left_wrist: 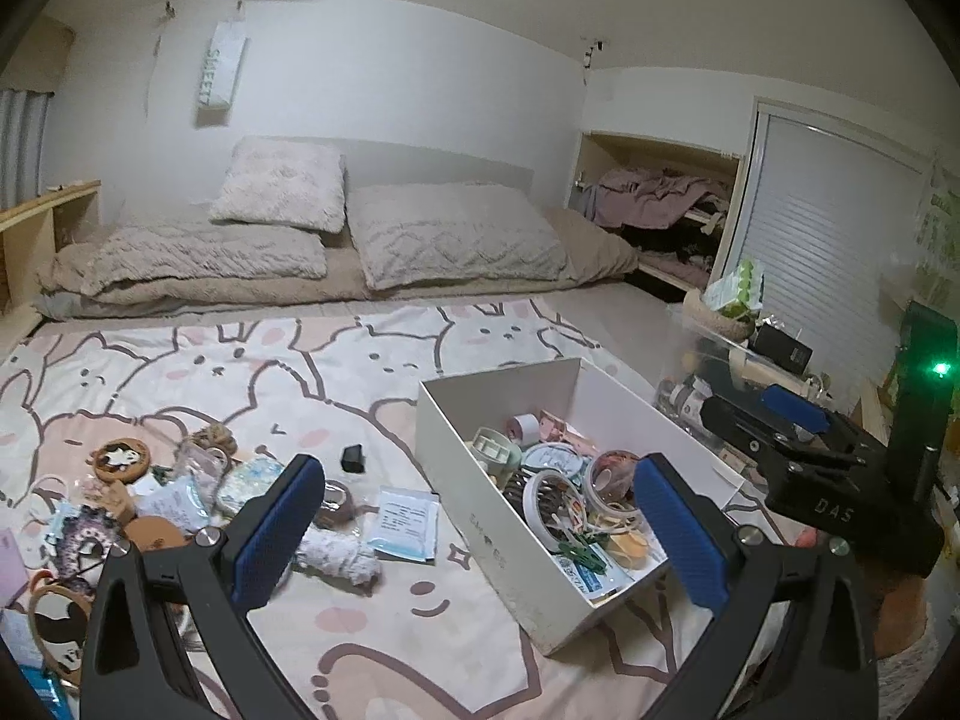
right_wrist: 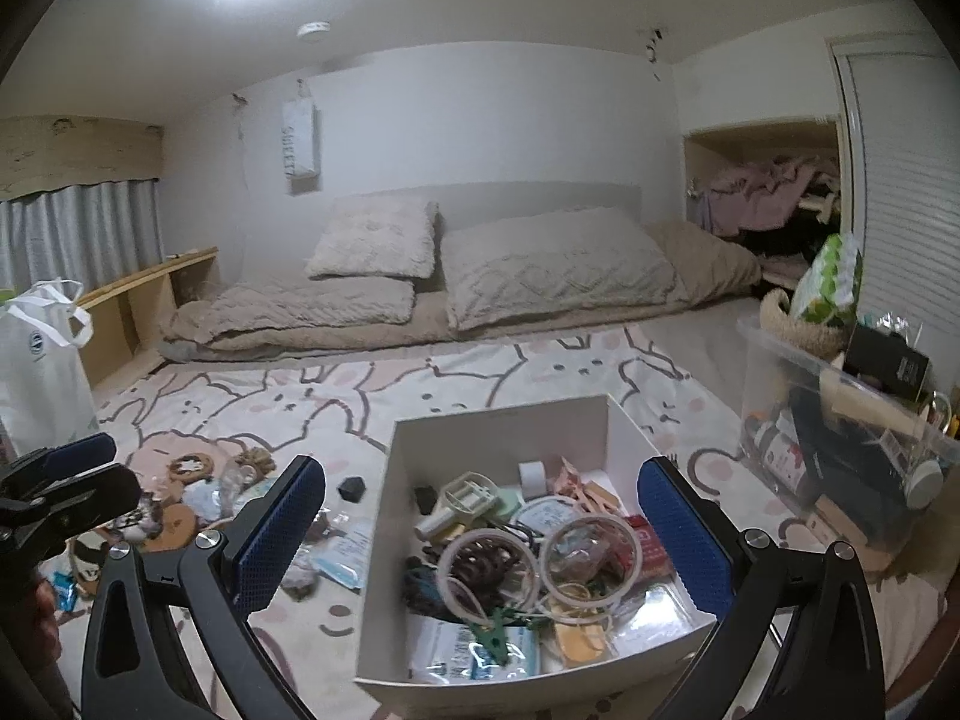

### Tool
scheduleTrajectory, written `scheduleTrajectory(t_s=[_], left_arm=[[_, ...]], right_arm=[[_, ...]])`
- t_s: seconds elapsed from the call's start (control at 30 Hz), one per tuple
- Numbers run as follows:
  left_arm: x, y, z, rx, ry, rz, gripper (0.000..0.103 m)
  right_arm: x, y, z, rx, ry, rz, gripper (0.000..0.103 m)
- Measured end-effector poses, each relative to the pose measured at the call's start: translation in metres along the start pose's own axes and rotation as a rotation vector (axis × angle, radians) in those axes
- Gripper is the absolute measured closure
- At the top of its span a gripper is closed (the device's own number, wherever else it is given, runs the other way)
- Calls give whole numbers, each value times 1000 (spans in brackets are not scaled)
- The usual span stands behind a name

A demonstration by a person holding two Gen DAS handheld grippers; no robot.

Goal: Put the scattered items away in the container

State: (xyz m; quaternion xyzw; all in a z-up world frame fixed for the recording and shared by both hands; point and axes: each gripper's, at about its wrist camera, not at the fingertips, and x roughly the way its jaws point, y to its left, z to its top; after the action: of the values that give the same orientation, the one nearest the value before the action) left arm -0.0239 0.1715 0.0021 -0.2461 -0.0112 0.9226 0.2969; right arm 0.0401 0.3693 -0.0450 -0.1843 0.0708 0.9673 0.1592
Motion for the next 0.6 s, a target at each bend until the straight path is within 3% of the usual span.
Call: scheduleTrajectory(t_s=[0.6], left_arm=[[-87,11,6,6,-100,70,0]], right_arm=[[-50,56,14,-69,-49,74,0]])
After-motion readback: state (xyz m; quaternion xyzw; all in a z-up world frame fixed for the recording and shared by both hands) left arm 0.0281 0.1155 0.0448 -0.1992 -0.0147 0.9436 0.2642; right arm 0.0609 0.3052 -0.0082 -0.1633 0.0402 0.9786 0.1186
